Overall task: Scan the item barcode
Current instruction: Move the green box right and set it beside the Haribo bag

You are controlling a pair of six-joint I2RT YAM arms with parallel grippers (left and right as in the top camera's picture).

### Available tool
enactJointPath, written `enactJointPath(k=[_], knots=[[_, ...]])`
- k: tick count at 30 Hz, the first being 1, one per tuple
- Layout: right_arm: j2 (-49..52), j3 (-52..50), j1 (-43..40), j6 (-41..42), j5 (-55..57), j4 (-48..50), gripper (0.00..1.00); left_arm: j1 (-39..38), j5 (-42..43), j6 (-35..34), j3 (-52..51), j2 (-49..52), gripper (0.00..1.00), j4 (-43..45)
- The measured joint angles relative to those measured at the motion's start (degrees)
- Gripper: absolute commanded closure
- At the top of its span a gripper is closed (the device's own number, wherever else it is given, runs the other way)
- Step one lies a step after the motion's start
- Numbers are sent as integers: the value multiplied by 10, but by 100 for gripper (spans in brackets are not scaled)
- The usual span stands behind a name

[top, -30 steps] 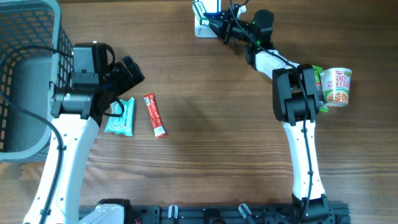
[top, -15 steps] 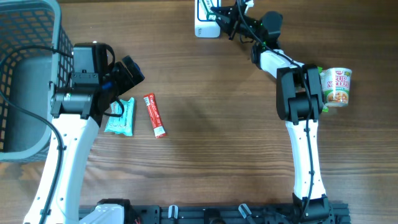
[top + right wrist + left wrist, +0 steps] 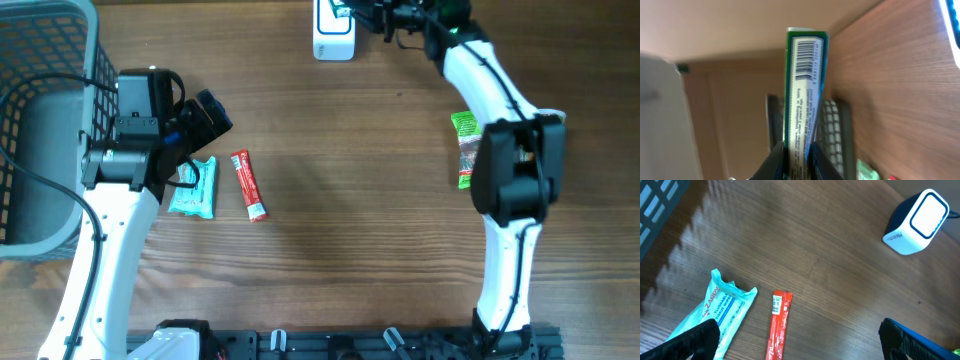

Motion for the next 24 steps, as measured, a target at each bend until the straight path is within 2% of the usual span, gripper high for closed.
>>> enactJointPath(k=[6, 9, 13, 18, 24], knots=[[-116, 3, -2, -263, 90, -344, 85, 0, 0, 0, 0, 0, 0, -1], [-177, 4, -2, -419, 202, -521, 82, 0, 0, 0, 0, 0, 0, -1], [-203, 5, -2, -533, 352, -683, 80, 0, 0, 0, 0, 0, 0, -1], [-203, -63, -2, -587, 499, -724, 78, 0, 0, 0, 0, 0, 0, 0], [-202, -170, -2, -589, 562, -690, 78, 0, 0, 0, 0, 0, 0, 0]])
